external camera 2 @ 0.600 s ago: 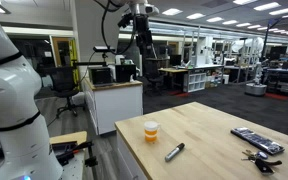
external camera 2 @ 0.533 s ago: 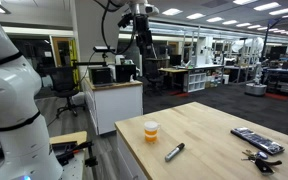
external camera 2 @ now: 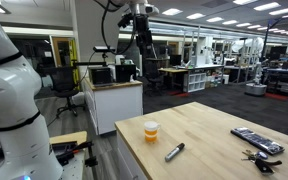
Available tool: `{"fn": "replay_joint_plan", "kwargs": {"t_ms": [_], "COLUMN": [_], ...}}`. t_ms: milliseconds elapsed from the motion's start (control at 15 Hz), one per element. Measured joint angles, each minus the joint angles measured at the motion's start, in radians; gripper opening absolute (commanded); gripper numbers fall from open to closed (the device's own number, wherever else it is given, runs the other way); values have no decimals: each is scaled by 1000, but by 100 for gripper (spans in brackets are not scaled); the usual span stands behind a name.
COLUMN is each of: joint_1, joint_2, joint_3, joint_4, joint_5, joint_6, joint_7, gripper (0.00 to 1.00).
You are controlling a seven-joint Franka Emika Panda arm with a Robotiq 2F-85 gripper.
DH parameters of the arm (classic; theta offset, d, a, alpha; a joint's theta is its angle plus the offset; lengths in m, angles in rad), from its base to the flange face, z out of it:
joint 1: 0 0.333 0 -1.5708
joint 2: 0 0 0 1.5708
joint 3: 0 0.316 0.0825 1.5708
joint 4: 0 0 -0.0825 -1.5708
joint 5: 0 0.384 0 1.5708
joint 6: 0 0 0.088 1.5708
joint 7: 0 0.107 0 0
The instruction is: Put the marker in the mug
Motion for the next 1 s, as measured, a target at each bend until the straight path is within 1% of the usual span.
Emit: {"fn": "replay_joint_plan", "kwargs": {"t_ms": [267,467,733,1000], "joint_1": [3,4,3,0], "joint_2": [0,1,2,2], "joint_3": [-2,-13,-63,-124], "joint_4": [-3,-25,-81,-142], "joint_5": [-10,-40,-53,-68], "joint_6": [0,0,8,57], "joint_7": [-16,-63,-163,-252], "gripper": [100,100,100,100]}}
